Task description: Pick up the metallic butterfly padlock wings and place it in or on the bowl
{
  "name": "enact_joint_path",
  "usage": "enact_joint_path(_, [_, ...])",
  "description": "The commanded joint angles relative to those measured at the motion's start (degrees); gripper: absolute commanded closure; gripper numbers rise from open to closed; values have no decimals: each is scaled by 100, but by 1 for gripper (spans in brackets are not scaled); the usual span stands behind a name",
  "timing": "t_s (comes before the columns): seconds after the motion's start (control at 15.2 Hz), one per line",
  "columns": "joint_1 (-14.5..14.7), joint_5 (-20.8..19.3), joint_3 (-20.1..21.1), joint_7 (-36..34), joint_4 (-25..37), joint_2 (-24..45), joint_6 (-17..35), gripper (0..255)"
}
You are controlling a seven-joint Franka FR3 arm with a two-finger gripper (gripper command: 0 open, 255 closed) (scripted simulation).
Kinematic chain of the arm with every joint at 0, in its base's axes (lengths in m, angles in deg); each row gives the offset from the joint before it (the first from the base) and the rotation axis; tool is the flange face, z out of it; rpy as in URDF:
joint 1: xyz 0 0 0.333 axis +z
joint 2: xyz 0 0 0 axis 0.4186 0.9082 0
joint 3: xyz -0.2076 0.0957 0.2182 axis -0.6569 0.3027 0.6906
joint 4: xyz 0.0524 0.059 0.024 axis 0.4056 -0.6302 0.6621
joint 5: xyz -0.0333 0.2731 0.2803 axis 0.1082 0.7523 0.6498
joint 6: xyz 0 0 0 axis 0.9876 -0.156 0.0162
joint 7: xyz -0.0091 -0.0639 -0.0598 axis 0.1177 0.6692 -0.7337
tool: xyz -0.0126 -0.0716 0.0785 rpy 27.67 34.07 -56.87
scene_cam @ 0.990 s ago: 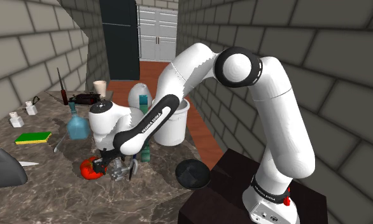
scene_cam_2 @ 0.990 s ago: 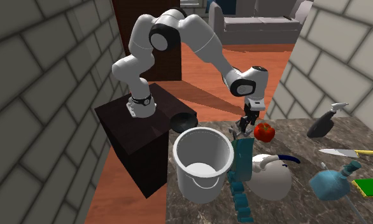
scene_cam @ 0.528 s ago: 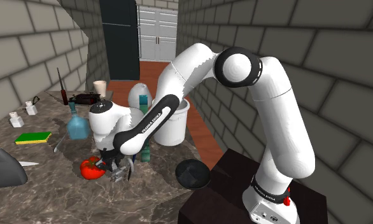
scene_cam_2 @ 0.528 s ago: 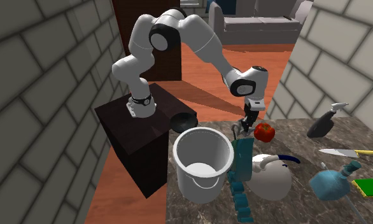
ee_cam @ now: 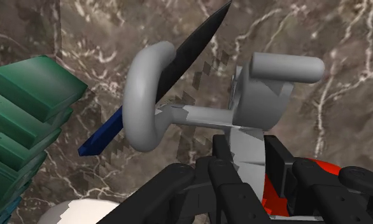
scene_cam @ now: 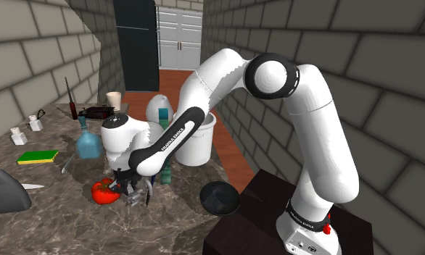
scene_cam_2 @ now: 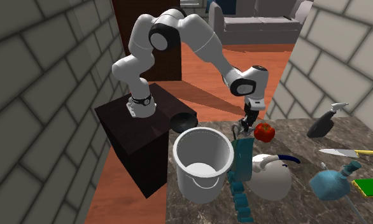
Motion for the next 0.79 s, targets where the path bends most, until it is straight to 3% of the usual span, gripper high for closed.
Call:
enact_joint_path(0.0, [-27, 51, 36, 43, -8, -81, -73, 255])
enact_joint_path(0.73, [-194, 425, 283, 355, 23, -641, -618, 255])
